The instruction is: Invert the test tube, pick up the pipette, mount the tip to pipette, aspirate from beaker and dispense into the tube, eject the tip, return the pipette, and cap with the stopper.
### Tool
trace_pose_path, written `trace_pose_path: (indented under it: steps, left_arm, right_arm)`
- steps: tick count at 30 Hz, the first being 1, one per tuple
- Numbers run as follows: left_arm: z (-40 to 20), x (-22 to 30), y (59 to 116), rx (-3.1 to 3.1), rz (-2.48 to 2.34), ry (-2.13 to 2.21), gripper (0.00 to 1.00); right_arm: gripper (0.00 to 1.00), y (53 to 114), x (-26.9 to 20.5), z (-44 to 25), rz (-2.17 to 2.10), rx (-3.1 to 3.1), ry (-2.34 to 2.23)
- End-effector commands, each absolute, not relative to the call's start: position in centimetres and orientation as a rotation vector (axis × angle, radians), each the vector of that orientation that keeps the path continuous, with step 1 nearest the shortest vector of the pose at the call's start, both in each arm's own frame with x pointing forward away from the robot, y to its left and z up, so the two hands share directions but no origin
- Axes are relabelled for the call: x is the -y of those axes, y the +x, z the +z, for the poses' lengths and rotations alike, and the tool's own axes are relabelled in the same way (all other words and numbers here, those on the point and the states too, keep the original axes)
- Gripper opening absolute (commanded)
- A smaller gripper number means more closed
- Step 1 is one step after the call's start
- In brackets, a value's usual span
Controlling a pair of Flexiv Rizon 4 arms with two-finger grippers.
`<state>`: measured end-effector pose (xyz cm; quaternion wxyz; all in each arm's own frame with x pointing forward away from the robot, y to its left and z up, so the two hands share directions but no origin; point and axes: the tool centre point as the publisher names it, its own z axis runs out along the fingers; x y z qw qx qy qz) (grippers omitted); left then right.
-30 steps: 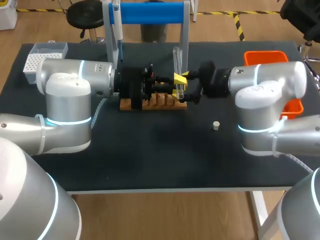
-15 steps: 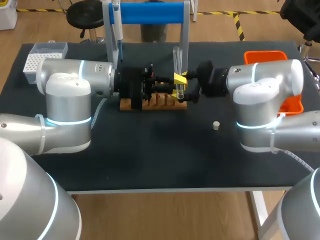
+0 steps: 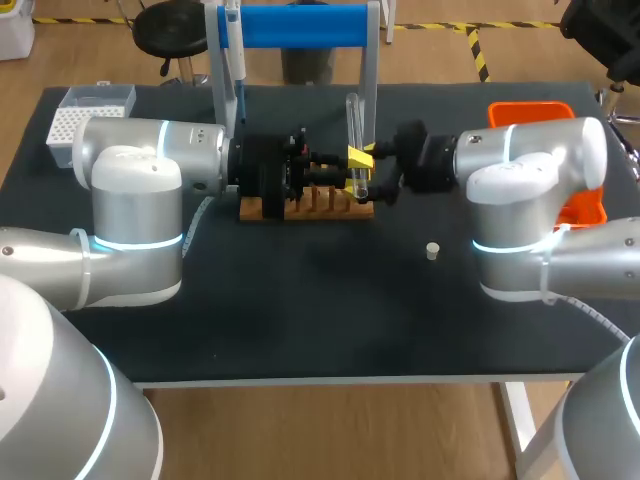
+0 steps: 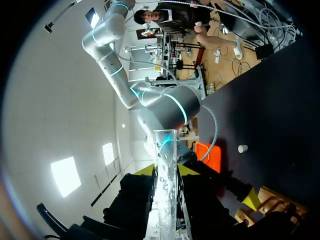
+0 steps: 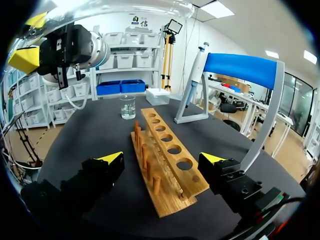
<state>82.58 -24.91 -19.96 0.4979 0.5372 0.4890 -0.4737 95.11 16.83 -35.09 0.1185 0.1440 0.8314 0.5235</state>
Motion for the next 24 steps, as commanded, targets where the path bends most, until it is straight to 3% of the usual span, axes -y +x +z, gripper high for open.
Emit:
trace_pose_path:
  steps: [1, 24]
  left_arm:
    - [-19.9, 24.8, 82.7, -1.183, -1.149, 1.305, 0.00]
    - [-19.9, 24.8, 82.7, -1.183, -1.149, 1.305, 0.00]
  right_arm:
    - [1.00, 94.8, -16.8, -35.0, 1.531, -2.421, 0.429]
    - [1.00, 93.8, -16.5, -35.1, 1.518, -2.413, 0.450]
